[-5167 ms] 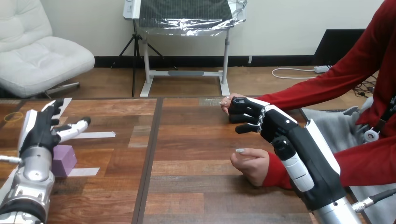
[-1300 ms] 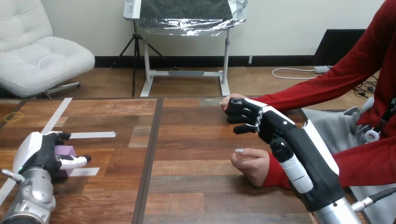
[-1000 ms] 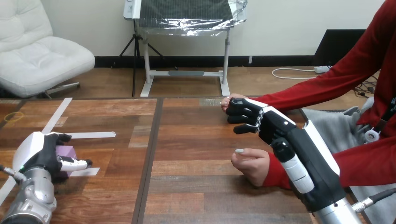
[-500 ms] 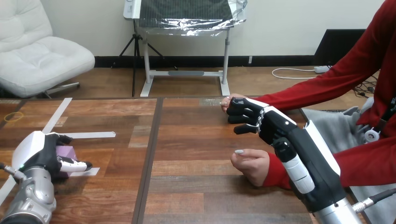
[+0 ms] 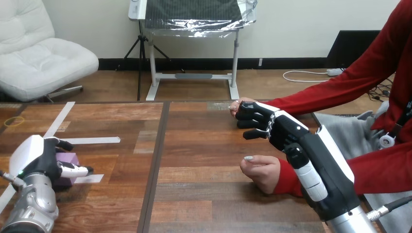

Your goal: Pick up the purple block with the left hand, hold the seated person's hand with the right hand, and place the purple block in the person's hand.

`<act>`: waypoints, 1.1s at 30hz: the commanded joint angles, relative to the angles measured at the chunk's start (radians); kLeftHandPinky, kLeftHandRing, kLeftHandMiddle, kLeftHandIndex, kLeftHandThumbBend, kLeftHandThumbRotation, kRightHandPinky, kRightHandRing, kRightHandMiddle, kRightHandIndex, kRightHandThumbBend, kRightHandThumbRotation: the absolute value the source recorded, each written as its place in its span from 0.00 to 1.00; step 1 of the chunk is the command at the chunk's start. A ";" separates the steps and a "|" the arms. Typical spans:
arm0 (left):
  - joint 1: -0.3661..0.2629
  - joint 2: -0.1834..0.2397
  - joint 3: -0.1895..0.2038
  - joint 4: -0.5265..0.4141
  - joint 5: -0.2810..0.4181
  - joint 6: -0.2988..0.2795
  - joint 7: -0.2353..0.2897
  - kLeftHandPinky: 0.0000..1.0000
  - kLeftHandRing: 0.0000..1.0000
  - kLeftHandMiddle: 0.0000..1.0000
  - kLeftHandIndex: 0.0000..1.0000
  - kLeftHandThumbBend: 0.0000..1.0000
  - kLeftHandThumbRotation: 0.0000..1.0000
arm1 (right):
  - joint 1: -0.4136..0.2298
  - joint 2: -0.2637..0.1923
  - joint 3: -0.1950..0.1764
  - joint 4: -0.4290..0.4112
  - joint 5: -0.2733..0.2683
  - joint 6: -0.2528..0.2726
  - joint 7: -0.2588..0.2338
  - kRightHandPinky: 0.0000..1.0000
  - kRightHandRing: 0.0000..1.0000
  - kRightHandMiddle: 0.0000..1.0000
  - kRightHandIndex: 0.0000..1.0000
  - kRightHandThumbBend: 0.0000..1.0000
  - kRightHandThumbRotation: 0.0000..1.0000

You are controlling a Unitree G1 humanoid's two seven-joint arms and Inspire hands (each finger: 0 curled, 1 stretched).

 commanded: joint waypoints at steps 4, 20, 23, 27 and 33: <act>-0.079 0.002 0.008 -0.017 -0.009 0.007 0.043 0.42 0.46 0.55 0.61 0.74 0.00 | -0.029 -0.014 -0.010 -0.049 0.013 -0.014 0.003 0.74 0.79 0.80 0.81 0.81 1.00; -0.087 0.004 0.005 -0.025 -0.018 0.023 0.058 0.41 0.48 0.51 0.52 0.75 0.00 | -0.032 -0.013 -0.011 -0.046 0.010 -0.015 0.003 0.74 0.78 0.80 0.81 0.82 1.00; -0.089 0.006 0.007 -0.026 -0.021 0.022 0.053 0.41 0.48 0.52 0.52 0.75 0.00 | -0.033 -0.011 -0.010 -0.041 0.014 -0.019 0.005 0.73 0.78 0.80 0.81 0.82 1.00; -0.088 0.010 -0.004 -0.032 -0.008 0.013 0.064 0.42 0.49 0.52 0.52 0.77 0.00 | -0.035 -0.011 -0.011 -0.038 0.011 -0.020 0.004 0.73 0.78 0.80 0.81 0.82 1.00; -0.093 0.010 -0.007 -0.048 -0.005 0.013 0.073 0.41 0.46 0.50 0.51 0.80 0.00 | -0.037 -0.011 -0.012 -0.035 0.007 -0.021 0.002 0.73 0.78 0.80 0.81 0.82 1.00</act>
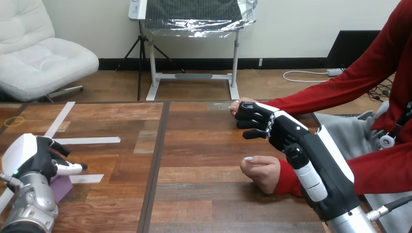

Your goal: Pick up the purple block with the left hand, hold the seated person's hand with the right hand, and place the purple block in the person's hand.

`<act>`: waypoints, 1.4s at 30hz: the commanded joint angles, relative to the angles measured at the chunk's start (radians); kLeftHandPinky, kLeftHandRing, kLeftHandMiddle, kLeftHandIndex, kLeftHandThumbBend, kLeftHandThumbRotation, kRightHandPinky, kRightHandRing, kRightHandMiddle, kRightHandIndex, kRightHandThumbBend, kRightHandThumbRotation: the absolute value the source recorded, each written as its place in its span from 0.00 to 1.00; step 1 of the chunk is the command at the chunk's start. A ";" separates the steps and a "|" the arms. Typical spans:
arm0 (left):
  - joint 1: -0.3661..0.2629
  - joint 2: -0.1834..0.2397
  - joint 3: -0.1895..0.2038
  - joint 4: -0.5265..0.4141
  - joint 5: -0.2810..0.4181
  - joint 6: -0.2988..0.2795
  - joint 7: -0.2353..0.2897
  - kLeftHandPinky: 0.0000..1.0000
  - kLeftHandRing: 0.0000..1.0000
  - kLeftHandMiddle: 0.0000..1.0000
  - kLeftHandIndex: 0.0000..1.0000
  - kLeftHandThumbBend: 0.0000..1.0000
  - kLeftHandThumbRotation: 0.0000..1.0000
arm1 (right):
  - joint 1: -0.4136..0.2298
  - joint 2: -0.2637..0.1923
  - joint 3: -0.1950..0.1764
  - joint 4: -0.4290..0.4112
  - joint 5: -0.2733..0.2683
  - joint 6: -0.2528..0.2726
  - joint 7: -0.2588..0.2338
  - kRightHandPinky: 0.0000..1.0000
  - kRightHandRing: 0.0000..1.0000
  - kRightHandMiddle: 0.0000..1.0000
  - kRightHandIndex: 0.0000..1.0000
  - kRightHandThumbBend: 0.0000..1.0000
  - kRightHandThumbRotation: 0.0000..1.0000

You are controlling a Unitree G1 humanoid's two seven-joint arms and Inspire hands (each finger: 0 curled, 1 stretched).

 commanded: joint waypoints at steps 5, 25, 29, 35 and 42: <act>-0.087 0.012 -0.009 -0.056 0.013 -0.025 0.037 0.41 0.46 0.49 0.50 0.83 0.00 | -0.038 -0.011 -0.011 -0.035 0.008 -0.017 -0.002 0.73 0.78 0.80 0.81 0.82 1.00; -0.099 0.017 -0.020 -0.075 0.029 -0.028 0.034 0.41 0.47 0.50 0.49 0.84 0.00 | -0.046 -0.006 -0.010 -0.028 0.003 -0.018 -0.007 0.71 0.77 0.79 0.80 0.82 1.00; -0.102 0.016 -0.017 -0.079 0.026 -0.018 0.026 0.42 0.48 0.51 0.50 0.83 0.00 | -0.047 -0.006 -0.010 -0.026 0.002 -0.020 -0.006 0.71 0.77 0.79 0.80 0.82 1.00; -0.104 0.014 -0.013 -0.088 0.021 -0.015 0.021 0.41 0.47 0.51 0.51 0.82 0.00 | -0.046 -0.009 -0.011 -0.027 0.003 -0.019 -0.004 0.71 0.77 0.79 0.80 0.82 1.00; -0.110 0.009 0.005 -0.091 -0.005 -0.005 -0.015 0.32 0.40 0.47 0.56 0.82 0.00 | -0.046 -0.009 -0.013 -0.029 -0.001 -0.019 -0.007 0.71 0.77 0.79 0.80 0.81 1.00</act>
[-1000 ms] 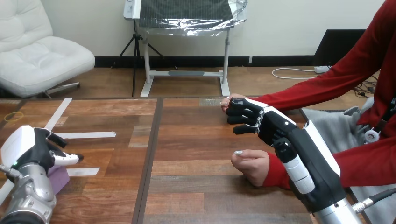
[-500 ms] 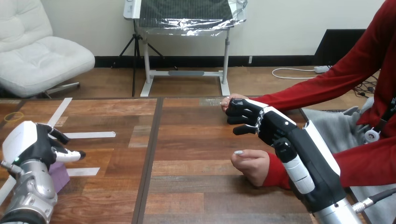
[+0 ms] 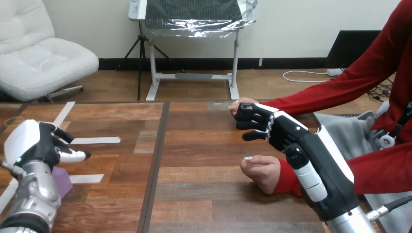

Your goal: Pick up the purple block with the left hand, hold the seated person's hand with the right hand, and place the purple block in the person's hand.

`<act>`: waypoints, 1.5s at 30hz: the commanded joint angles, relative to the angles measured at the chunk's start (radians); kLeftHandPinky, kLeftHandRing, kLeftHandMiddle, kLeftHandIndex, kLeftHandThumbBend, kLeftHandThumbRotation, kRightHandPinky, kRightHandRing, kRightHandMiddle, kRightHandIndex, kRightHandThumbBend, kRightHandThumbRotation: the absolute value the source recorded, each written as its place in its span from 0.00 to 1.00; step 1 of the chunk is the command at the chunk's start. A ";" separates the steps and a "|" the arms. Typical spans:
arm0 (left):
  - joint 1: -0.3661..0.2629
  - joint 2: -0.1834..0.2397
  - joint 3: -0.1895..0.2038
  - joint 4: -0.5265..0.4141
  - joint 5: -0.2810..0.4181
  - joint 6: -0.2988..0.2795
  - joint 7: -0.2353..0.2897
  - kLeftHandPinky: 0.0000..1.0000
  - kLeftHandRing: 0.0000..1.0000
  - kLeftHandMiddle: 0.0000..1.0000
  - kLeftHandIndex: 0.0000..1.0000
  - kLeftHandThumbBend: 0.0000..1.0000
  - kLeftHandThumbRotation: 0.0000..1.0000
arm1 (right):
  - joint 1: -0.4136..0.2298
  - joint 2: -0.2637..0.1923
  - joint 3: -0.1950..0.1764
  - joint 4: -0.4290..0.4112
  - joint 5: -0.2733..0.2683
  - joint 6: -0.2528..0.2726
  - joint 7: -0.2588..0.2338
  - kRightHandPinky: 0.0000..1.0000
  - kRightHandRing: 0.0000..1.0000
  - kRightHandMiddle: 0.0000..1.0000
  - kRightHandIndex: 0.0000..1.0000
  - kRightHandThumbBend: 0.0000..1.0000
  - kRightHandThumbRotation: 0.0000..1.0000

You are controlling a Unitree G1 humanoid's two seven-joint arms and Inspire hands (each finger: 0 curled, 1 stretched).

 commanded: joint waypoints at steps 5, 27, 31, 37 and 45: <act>-0.088 0.010 -0.002 -0.052 -0.004 0.022 -0.046 0.40 0.53 0.60 0.64 0.85 0.00 | -0.045 -0.009 -0.013 -0.026 0.001 -0.021 -0.007 0.71 0.77 0.79 0.80 0.81 1.00; -0.106 0.034 -0.101 -0.093 0.114 0.145 -0.133 0.70 0.78 0.79 0.78 0.89 0.01 | -0.041 -0.009 -0.012 -0.035 0.009 -0.014 -0.004 0.72 0.78 0.80 0.81 0.80 1.00; -0.105 0.037 -0.105 -0.109 0.116 0.163 -0.158 0.68 0.77 0.78 0.78 0.90 0.03 | -0.040 -0.010 -0.012 -0.037 0.008 -0.009 -0.006 0.73 0.78 0.80 0.80 0.81 1.00; -0.110 0.041 -0.115 -0.130 0.126 0.209 -0.211 0.71 0.79 0.80 0.80 0.89 0.05 | -0.042 -0.010 -0.013 -0.033 0.003 -0.013 -0.007 0.73 0.78 0.80 0.81 0.81 1.00; -0.111 0.051 -0.123 -0.162 0.149 0.251 -0.270 0.79 0.83 0.83 0.82 0.88 0.09 | -0.045 -0.007 -0.012 -0.029 0.009 -0.014 -0.006 0.73 0.78 0.80 0.80 0.81 1.00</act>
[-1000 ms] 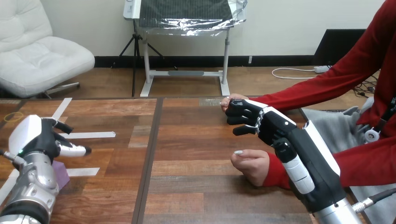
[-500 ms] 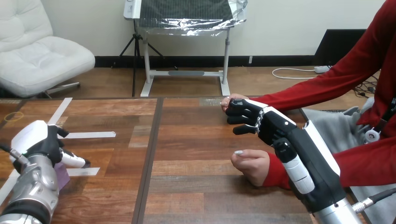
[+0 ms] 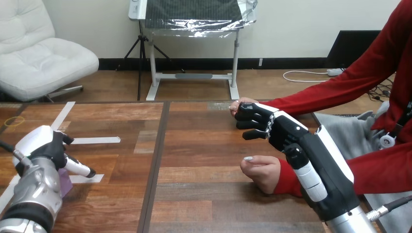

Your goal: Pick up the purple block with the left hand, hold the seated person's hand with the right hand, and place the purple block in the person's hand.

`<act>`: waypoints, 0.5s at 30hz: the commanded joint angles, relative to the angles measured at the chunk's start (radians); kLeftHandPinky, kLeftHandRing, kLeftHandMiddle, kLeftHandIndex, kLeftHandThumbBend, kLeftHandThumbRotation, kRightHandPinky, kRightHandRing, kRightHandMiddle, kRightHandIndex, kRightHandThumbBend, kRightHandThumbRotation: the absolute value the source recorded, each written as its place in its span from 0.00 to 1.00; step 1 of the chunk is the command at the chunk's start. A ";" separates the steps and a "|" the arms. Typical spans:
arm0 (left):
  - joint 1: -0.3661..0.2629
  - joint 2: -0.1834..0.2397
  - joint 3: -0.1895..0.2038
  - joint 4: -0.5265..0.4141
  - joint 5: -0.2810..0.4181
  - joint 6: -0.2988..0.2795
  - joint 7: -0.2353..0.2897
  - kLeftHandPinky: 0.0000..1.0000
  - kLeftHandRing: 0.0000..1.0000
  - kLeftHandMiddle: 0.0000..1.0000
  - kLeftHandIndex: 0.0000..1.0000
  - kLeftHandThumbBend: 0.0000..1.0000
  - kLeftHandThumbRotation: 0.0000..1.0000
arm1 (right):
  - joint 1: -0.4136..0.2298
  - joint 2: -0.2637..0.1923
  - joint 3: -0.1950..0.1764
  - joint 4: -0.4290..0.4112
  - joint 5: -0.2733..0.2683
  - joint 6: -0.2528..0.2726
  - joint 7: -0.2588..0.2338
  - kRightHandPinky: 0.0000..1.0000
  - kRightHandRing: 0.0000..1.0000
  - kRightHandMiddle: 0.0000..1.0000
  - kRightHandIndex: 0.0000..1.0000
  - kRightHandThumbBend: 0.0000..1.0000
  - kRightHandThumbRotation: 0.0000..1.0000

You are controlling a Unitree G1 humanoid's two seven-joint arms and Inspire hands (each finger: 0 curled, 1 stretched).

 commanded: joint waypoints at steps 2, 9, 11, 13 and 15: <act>-0.085 0.040 -0.023 -0.072 0.024 0.015 -0.025 0.80 0.84 0.84 0.82 0.88 0.09 | -0.045 -0.007 -0.012 -0.029 0.009 -0.012 -0.006 0.73 0.78 0.80 0.80 0.81 1.00; -0.076 0.048 -0.034 -0.124 0.038 0.060 -0.033 0.80 0.85 0.84 0.81 0.88 0.10 | -0.044 -0.011 -0.012 -0.030 0.008 -0.015 -0.003 0.72 0.78 0.80 0.81 0.81 1.00; -0.074 0.049 -0.035 -0.138 0.041 0.077 -0.034 0.80 0.85 0.84 0.81 0.88 0.10 | -0.043 -0.010 -0.012 -0.032 0.007 -0.014 -0.004 0.72 0.78 0.80 0.81 0.81 1.00; -0.072 0.049 -0.035 -0.154 0.045 0.094 -0.038 0.78 0.84 0.84 0.81 0.88 0.10 | -0.042 -0.010 -0.012 -0.032 0.006 -0.013 -0.005 0.72 0.78 0.80 0.81 0.81 1.00; -0.068 0.051 -0.037 -0.176 0.052 0.113 -0.047 0.78 0.84 0.84 0.81 0.88 0.10 | -0.042 -0.011 -0.013 -0.031 0.006 -0.014 -0.005 0.72 0.78 0.80 0.81 0.81 1.00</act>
